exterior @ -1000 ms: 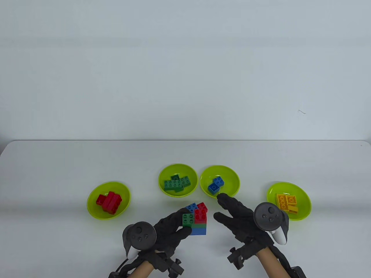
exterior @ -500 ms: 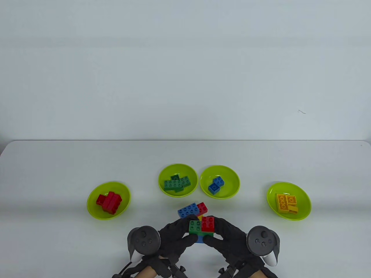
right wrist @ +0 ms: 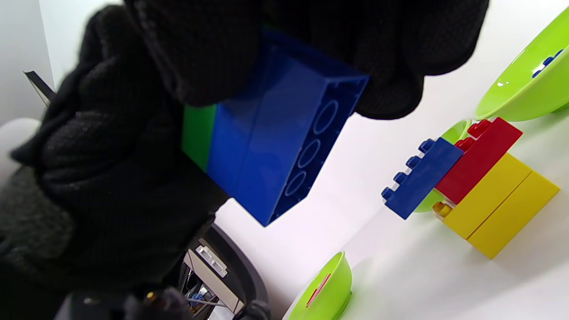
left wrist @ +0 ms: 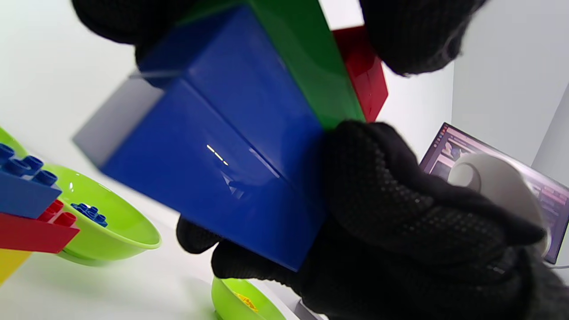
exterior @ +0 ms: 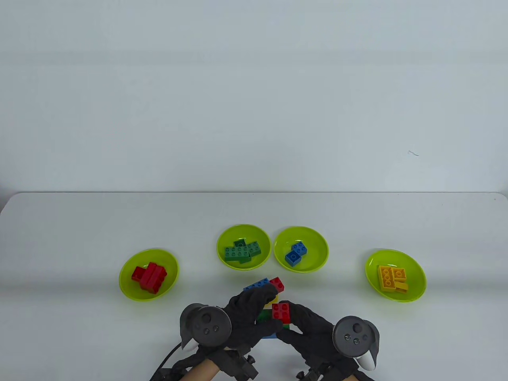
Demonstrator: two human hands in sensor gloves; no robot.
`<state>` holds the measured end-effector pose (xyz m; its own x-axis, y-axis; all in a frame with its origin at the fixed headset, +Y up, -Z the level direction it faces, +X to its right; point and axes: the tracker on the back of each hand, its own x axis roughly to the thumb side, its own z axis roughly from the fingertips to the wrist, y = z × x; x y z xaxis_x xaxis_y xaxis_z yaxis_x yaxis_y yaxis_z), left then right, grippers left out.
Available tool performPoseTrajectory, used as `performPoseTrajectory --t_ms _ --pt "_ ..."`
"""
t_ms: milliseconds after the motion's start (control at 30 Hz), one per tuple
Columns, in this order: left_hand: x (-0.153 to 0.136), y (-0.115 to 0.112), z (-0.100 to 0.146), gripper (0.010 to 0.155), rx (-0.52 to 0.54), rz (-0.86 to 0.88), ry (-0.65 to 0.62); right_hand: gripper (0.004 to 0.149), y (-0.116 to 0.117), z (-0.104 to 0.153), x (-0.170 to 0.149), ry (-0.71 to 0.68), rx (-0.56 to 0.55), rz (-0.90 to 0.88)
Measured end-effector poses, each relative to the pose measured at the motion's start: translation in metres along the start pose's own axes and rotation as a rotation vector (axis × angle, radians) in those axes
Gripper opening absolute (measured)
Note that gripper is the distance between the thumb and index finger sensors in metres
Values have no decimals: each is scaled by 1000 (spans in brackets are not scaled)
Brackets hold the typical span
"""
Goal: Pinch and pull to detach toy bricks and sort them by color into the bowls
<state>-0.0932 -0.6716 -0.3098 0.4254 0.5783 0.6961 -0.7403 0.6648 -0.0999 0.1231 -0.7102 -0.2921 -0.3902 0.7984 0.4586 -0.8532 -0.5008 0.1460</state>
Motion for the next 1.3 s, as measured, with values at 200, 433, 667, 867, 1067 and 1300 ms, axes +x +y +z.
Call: performPoseTrajectory --t_ms 200,433,667,867,1067,1300 --pt "12 -4 0 66 -13 -115 -63 61 2 0 3 -6 5 21" --pt "20 -1 0 65 1 -229 -125 61 3 0 4 -4 1 8" --pt "12 1 -2 63 -26 -71 -30 61 3 -2 4 -5 18 24" --pt "24 -1 1 65 34 -294 -136 61 4 -3 2 20 1 -1" --pt "24 1 1 64 50 -317 -161 61 3 -2 0 22 -14 2" --pt "-4 31 0 64 119 -283 -38 61 -7 1 -4 18 -53 21"
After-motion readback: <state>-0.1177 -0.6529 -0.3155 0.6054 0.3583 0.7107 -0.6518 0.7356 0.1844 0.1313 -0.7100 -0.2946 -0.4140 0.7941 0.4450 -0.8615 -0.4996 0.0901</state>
